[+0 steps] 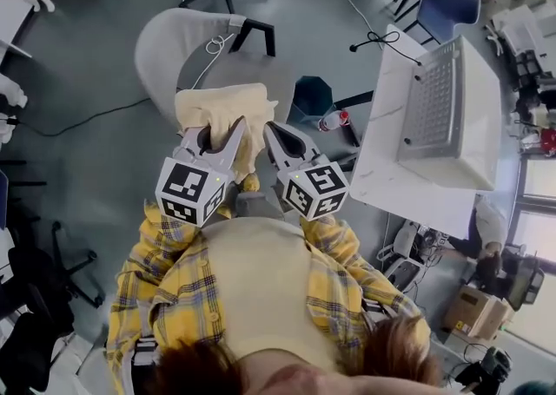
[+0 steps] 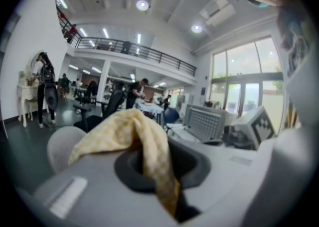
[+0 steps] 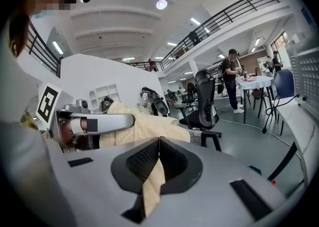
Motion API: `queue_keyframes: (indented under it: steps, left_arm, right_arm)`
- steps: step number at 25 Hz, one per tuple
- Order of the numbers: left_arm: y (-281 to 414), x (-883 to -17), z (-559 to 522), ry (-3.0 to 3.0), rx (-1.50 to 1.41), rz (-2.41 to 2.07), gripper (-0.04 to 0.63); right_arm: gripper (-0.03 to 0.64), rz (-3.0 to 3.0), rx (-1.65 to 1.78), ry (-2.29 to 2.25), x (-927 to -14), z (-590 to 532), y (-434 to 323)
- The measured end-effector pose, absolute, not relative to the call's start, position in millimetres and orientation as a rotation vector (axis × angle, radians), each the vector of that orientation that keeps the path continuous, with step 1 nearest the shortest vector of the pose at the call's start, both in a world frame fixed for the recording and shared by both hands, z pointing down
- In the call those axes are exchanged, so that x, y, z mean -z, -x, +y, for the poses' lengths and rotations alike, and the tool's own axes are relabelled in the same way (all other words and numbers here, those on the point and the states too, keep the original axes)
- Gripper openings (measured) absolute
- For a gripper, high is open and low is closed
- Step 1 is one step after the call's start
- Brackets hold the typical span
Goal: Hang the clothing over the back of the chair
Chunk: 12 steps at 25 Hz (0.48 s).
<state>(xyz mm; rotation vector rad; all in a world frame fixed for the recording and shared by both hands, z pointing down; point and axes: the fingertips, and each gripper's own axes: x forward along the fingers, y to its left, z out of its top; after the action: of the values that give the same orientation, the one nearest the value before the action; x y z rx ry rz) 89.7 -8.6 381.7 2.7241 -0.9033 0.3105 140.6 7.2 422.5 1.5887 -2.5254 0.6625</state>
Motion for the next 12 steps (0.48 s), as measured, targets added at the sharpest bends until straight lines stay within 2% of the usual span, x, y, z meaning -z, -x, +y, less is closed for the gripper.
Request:
queue_keyframes:
  steps: [12]
  left_arm:
    - [-116.3,-363.3,-67.3,-2.728,-0.291,-1.041,0.035]
  right_arm:
    - [0.015,-2.584,-0.674,-1.517,-423.3,-34.3,-172.2]
